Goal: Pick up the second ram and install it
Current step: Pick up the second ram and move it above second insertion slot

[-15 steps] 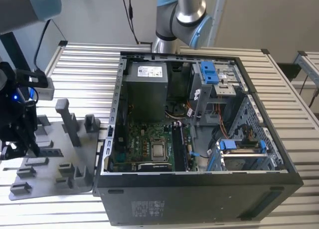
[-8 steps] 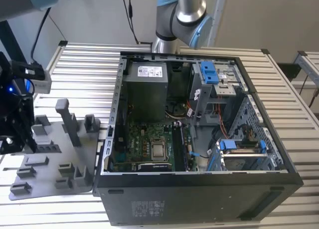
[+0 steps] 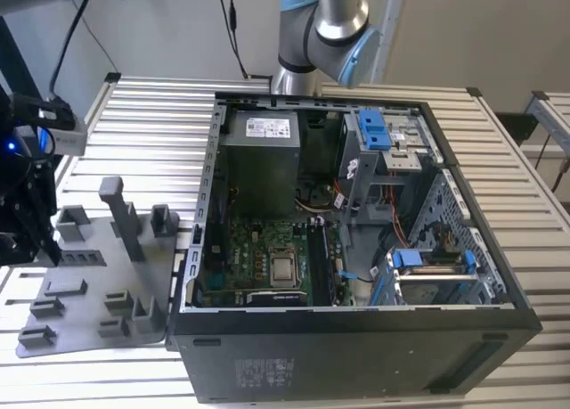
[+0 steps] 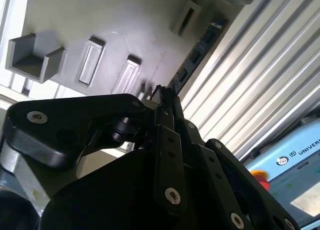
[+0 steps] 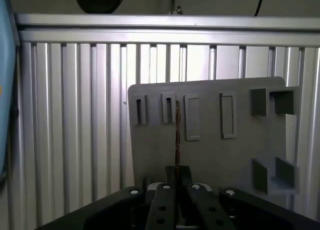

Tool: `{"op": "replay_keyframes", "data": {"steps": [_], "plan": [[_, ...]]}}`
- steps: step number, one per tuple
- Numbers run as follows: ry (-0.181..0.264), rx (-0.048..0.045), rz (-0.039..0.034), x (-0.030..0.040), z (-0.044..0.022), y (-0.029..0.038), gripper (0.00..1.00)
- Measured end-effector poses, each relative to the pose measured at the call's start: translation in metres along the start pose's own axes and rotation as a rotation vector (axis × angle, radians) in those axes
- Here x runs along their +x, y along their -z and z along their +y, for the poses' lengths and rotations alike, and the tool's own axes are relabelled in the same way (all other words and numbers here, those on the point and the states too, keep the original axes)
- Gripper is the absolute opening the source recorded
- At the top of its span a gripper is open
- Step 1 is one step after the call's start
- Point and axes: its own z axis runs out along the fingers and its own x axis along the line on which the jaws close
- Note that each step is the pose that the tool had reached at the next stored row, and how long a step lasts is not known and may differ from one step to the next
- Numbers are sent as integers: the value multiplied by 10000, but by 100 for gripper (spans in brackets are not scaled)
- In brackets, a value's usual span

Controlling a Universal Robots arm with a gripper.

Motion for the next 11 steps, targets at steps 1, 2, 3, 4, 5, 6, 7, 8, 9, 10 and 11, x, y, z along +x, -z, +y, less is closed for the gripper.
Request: {"op": "replay_keyframes", "data": {"steps": [1,2,3,4,5,6,7,8,9,10,11], "plan": [[0,1,-1,0,0,18,14],[0,0,0,0,0,38,14],[0,0,1,0,0,60,14],[0,0,0,0,0,77,14],[0,0,0,0,0,90,14],[0,0,0,0,0,106,14],[0,0,0,0,-1,128,14],[0,1,-1,-1,-1,153,14],[0,0,0,-1,-1,182,14],[0,0,0,-1,-1,212,14],[0,0,0,-1,-1,241,14]]}}
